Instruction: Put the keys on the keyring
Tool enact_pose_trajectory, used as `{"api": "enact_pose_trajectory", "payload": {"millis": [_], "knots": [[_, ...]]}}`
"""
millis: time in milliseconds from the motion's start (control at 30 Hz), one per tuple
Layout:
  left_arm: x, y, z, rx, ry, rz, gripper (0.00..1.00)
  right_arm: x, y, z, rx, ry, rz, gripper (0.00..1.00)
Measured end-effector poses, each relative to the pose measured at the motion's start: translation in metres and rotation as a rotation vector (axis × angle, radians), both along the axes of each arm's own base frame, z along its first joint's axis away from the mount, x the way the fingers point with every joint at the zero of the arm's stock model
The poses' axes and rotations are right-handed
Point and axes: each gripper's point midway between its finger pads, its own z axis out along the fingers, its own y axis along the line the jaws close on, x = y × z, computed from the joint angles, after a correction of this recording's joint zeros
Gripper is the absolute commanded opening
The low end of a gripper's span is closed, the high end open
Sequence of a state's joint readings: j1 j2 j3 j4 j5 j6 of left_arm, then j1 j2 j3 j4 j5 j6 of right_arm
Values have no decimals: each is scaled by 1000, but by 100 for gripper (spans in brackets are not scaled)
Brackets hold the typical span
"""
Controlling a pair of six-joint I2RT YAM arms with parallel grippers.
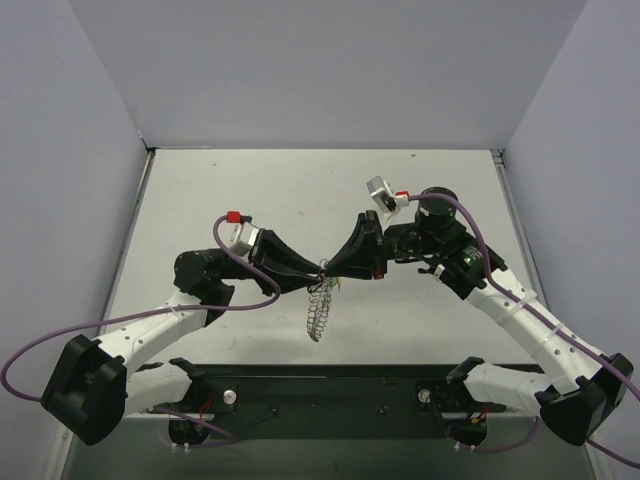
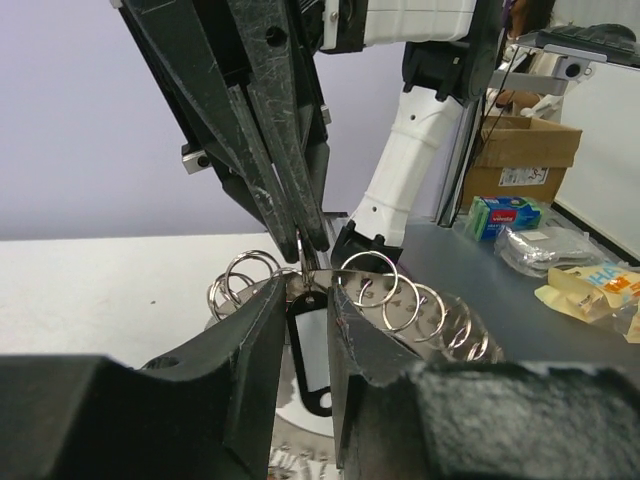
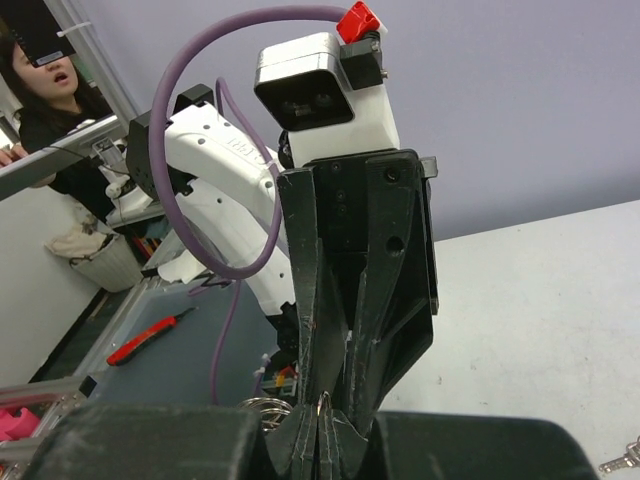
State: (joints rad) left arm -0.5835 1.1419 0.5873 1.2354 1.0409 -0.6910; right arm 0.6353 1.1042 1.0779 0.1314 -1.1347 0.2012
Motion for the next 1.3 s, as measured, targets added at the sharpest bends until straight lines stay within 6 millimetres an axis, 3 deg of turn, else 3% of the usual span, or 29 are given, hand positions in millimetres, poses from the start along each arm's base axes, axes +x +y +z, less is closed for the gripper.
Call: {"api": "enact_pose_trajectory", "payload": {"millis": [267, 667, 1300], "knots": [[-5, 3, 7, -19, -25, -6, 36, 0, 0, 0, 0, 0, -2, 0], [3, -3, 3, 4, -9, 22, 32, 2, 1, 1, 3, 0, -11, 0], [7, -7, 2, 17, -9, 41, 0, 4, 1, 1, 5, -8, -20, 0]]}}
